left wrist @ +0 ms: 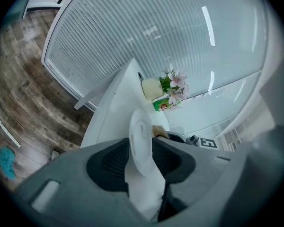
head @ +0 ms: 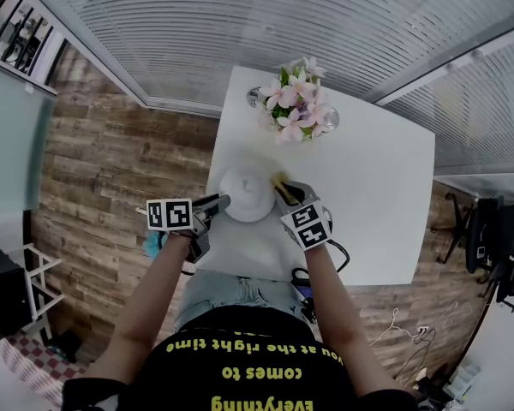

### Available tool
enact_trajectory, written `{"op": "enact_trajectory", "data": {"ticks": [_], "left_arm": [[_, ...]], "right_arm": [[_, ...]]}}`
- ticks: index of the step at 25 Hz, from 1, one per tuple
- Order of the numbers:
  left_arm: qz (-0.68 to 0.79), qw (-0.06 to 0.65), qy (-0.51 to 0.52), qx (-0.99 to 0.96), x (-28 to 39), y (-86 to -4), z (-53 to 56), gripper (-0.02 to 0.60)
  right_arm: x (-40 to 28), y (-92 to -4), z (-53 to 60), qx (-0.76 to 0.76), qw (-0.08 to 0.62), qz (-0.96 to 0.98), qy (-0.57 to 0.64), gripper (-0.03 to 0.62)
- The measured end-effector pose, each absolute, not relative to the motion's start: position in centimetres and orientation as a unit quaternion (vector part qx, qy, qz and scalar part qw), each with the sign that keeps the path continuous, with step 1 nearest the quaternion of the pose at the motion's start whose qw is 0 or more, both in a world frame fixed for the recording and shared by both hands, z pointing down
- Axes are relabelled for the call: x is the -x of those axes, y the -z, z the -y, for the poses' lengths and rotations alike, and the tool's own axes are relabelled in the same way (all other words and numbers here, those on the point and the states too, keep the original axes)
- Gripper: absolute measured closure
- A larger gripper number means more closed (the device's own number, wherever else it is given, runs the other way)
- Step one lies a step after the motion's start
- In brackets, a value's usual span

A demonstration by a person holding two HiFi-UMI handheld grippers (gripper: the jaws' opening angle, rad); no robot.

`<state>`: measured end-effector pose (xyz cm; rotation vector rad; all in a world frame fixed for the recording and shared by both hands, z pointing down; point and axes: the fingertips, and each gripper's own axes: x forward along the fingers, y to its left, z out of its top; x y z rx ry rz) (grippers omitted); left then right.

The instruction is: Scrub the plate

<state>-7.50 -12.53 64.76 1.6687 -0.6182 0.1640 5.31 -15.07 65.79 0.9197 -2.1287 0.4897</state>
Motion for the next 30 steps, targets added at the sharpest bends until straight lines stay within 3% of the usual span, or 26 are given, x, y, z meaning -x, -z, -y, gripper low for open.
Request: {"op": "enact_trajectory", "data": {"ticks": [11, 20, 30], "left_arm": [[0.262, 0.637, -0.078, -0.721, 6.5, -65.3, 12.5, 0.434], [0.216, 0.66, -0.066, -0.716, 6.0, -64.9, 11.7, 0.479], [0.214, 0.637, -0.102, -0.733, 3.0, -65.4, 11.0, 0.483]], "right_arm": [[-5.5, -65.8, 15.3, -0.363, 0.368, 0.833, -0.198, 0.534], [-5.7, -65.9, 15.5, -0.362, 0.356, 0.835, -0.211, 0.536], [-5.6, -66.0, 15.6, -0.362, 0.353, 0.837, -0.21, 0.536]]}}
